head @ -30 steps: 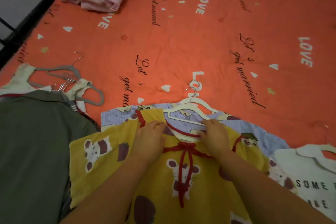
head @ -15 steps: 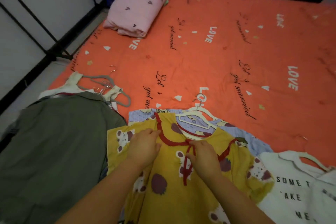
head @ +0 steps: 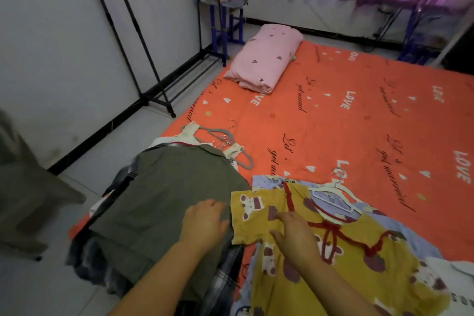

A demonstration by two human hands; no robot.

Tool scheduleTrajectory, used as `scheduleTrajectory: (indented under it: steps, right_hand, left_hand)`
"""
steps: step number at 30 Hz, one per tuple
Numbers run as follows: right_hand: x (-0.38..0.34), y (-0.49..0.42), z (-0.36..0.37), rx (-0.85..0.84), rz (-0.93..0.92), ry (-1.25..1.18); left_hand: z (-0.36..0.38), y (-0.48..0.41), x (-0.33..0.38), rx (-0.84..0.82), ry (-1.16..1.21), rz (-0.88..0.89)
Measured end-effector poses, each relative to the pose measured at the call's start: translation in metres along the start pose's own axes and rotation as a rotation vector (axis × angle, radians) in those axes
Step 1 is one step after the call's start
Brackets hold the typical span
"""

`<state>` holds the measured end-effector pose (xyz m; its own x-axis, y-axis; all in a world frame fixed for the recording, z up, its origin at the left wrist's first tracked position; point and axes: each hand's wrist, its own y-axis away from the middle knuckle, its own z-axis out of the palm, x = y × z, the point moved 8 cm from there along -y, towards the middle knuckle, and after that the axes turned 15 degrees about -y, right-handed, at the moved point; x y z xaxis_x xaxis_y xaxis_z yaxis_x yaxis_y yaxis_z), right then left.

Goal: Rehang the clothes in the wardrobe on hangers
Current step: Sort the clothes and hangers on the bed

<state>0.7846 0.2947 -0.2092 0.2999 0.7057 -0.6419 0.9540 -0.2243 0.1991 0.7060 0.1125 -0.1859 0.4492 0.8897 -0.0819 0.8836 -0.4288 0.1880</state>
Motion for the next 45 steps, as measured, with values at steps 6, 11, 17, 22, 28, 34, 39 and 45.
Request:
scheduleTrajectory:
  steps: [6, 11, 17, 22, 28, 34, 39, 45]
  right_hand:
    - [-0.1, -0.009, 0.071, 0.018, 0.0, 0.097]
    - [-0.162, -0.015, 0.121, 0.019, 0.032, 0.076]
    - [-0.189, -0.036, 0.137, 0.045, 0.062, 0.093]
    - [-0.19, -0.071, 0.142, 0.064, 0.102, 0.064]
    - [-0.181, -0.144, 0.153, 0.049, 0.129, 0.026]
    - [-0.148, -0.2, 0.159, 0.028, 0.192, 0.007]
    - [-0.105, -0.231, 0.164, 0.02, 0.288, 0.016]
    - [-0.052, -0.275, 0.184, 0.021, 0.365, 0.039]
  left_hand:
    - [0.01, 0.02, -0.126, 0.024, 0.021, 0.04]
    - [0.017, 0.027, -0.219, 0.021, 0.029, 0.044]
    - [0.021, 0.004, -0.26, 0.035, 0.056, 0.085]
    - [0.022, -0.031, -0.268, 0.03, 0.041, 0.122]
    - [0.026, -0.097, -0.276, -0.002, 0.014, 0.154]
    - [0.043, -0.165, -0.266, -0.054, -0.018, 0.203]
    - [0.07, -0.223, -0.238, -0.1, -0.043, 0.288]
    - [0.12, -0.29, -0.216, -0.129, -0.025, 0.318]
